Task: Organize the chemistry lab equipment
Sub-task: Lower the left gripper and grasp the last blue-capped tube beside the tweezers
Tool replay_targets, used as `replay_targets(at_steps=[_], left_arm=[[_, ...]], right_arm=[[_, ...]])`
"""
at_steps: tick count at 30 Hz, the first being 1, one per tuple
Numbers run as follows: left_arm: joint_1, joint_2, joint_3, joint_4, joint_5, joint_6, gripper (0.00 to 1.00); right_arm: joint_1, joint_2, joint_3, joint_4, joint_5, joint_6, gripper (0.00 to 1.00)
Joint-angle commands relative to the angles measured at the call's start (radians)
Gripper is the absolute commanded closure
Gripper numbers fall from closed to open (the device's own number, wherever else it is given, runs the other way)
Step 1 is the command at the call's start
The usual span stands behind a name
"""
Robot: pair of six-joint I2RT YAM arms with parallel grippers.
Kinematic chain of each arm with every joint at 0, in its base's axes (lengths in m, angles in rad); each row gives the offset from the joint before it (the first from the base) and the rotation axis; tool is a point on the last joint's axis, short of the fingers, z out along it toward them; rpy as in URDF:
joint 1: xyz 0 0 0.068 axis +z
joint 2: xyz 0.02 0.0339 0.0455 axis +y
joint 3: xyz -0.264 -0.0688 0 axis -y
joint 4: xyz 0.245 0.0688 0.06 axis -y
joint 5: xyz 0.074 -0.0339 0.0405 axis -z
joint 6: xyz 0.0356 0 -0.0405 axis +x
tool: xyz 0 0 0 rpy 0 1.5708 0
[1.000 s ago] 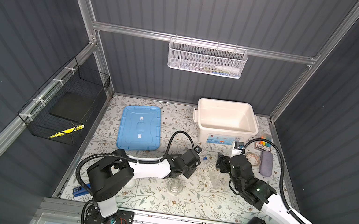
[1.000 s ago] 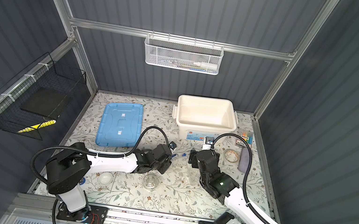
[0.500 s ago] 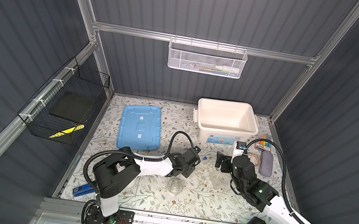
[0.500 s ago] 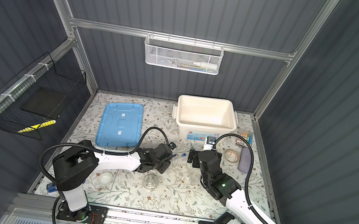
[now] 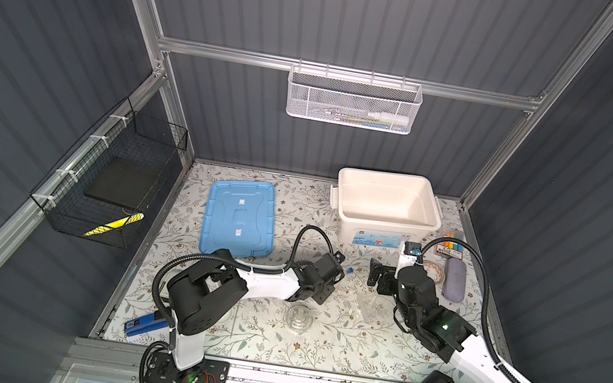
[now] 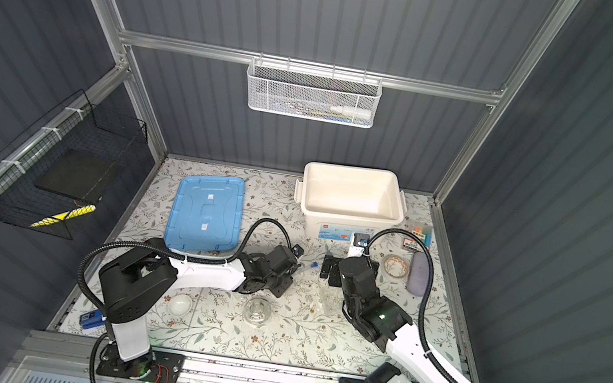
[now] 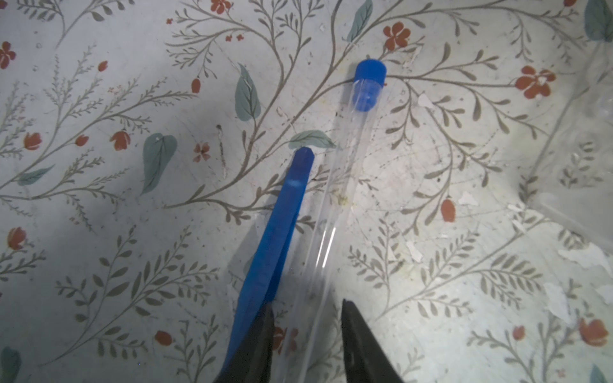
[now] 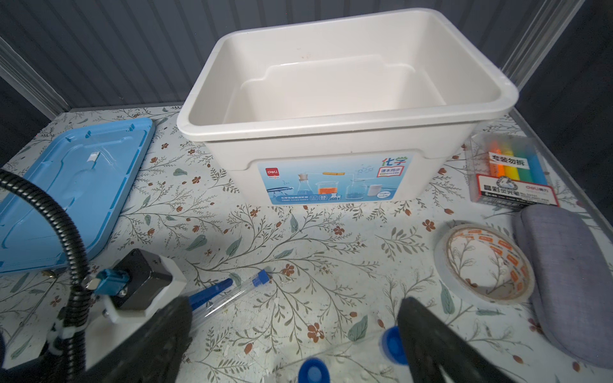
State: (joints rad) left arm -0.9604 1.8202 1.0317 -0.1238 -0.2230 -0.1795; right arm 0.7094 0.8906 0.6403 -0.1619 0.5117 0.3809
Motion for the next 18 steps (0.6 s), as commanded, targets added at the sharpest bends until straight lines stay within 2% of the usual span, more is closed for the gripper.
replay_targets(at_steps=[1,18], left_arm=[[0.006,0.020,0.028,-0.030,0.021,0.022,0.64],[0.006,0.068,0.062,-0.059,0.102,0.037,0.73]], right_arm=[[-0.005,-0.012,0.000,0.012,0.017,0.006,0.01],[-0.013,-0.012,-0.001,0.007,0.017,0.001,0.01]])
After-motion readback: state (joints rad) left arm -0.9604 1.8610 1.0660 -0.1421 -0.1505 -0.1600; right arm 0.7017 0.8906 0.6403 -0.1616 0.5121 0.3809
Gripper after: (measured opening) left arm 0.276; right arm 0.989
